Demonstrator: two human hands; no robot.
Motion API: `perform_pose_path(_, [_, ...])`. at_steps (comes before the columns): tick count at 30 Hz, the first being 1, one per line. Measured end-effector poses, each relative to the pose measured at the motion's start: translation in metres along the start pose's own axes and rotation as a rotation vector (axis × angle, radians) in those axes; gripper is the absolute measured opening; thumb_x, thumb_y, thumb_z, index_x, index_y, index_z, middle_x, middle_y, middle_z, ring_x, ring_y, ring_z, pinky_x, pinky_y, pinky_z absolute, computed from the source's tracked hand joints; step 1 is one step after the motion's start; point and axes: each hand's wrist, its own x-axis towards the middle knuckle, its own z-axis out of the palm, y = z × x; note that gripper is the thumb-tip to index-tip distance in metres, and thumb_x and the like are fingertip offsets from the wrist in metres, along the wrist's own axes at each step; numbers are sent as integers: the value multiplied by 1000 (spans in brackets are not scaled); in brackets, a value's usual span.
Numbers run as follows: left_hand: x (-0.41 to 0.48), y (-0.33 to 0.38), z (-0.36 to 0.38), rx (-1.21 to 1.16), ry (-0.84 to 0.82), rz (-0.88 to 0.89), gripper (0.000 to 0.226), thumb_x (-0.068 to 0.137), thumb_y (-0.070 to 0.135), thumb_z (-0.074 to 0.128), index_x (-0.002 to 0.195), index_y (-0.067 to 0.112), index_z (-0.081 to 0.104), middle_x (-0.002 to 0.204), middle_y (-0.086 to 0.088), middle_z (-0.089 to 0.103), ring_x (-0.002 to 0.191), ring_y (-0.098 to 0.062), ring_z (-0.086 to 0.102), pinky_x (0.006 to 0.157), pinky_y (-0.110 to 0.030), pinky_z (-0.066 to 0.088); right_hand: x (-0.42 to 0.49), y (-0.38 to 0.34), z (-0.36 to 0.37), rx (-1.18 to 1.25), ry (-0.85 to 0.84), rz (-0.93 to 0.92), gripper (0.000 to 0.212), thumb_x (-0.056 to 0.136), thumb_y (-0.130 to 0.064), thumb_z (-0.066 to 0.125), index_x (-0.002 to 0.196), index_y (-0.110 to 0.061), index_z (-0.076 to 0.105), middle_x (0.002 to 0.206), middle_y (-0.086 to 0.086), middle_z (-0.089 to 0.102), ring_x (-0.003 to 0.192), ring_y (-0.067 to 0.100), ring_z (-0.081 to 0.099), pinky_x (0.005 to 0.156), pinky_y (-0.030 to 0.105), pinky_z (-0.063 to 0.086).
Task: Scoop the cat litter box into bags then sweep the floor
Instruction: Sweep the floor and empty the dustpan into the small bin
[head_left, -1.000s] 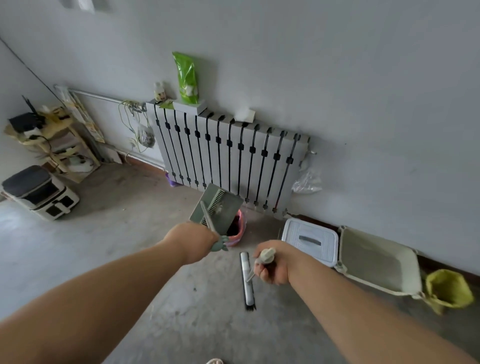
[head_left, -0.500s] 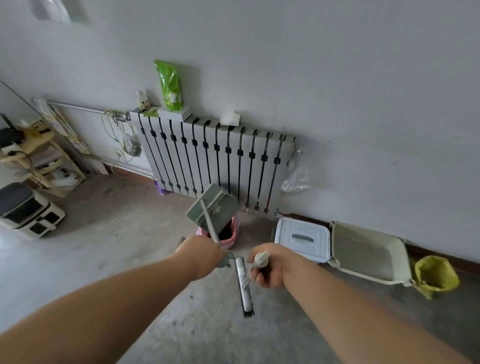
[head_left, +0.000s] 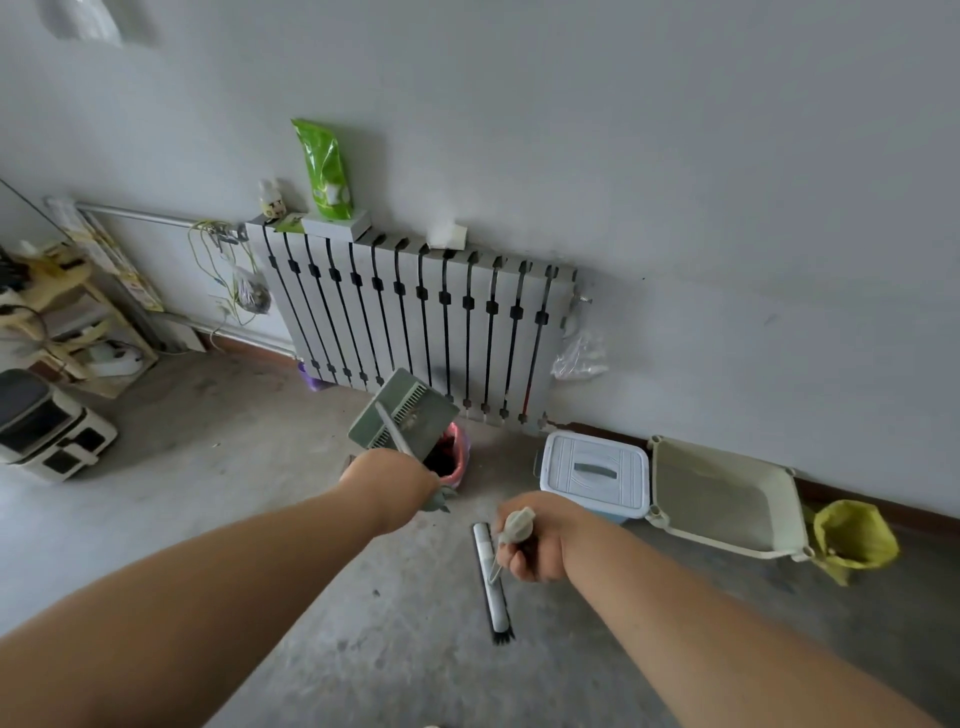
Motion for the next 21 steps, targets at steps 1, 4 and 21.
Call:
perform_pose_path(1, [-2,-5,-4,-14,7,-33,20,94,18,44,109,25,57,100,-2,65,90,-29,64,75,-40,55,-1,0,0,-13,12,-4,26,83,-8,42,59,-14,37,47,3,38,33,12,40,33,13,33])
perform_pose_path(4, [-2,-20,-23,-130,81,-140,19,94,19,43,106,24,57,92,1,63,86,-26,64,75,-41,56,-3,-4,1,-57,47,-16,24,84,-8,43,61,-14,38,47,2,37,32,11,40,33,12,32])
perform_pose_path(21, [-15,-20,-126,-520,62,-386,36,95,33,49,115,4,58,108,-10,62,102,-25,60,96,-40,49,-64,-58,16,95,172,-336,33,89,-30,42,71,-10,60,50,6,45,39,14,35,40,15,32])
